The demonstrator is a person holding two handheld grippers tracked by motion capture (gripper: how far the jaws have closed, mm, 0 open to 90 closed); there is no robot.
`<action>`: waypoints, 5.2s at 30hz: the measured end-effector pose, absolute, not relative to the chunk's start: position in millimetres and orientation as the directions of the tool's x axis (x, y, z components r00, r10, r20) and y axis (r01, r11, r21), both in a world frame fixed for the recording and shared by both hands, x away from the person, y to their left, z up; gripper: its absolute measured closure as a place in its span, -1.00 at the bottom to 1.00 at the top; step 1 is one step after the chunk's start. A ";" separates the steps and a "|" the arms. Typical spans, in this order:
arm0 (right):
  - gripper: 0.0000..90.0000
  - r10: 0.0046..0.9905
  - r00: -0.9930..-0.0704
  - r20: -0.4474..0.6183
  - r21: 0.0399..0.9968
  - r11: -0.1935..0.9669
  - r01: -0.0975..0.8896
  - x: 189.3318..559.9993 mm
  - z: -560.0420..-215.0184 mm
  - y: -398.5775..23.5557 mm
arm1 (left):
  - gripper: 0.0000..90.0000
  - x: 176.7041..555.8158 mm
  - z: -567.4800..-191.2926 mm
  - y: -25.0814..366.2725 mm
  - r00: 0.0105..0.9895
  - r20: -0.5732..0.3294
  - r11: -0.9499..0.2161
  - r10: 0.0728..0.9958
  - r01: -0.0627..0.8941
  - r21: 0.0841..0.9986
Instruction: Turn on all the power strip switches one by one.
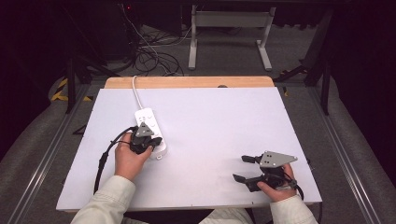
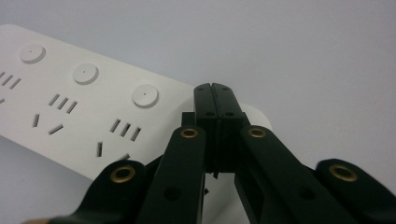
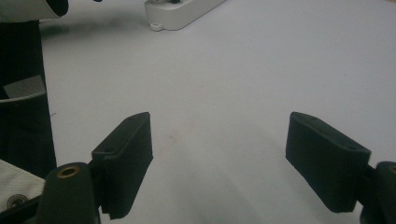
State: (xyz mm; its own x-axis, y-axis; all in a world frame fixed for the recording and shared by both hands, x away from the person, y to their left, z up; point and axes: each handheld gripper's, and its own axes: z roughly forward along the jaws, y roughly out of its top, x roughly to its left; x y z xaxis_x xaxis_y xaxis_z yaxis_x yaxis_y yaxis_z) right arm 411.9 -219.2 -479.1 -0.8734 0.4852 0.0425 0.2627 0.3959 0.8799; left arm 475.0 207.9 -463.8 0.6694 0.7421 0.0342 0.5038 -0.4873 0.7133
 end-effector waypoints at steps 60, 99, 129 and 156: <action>-0.49 0.476 -0.878 0.047 0.876 0.403 0.265 411.7 -480.2 -219.5 | 1.00 495.5 -475.0 217.7 0.550 0.080 -0.386 0.831 0.467 0.796; -0.50 0.480 -0.875 0.054 0.875 0.399 0.273 412.6 -480.9 -220.1 | 1.00 509.3 -432.8 224.7 0.574 0.080 -0.385 0.815 0.433 0.815; -0.51 0.471 -0.880 0.051 0.874 0.405 0.268 412.1 -480.9 -219.2 | 1.00 534.0 -464.3 229.5 0.534 0.058 -0.382 0.844 0.522 0.763; -0.51 0.466 -0.884 0.047 0.873 0.410 0.262 410.8 -480.7 -218.1 | 1.00 530.9 -469.6 230.0 0.511 0.074 -0.368 0.856 0.503 0.782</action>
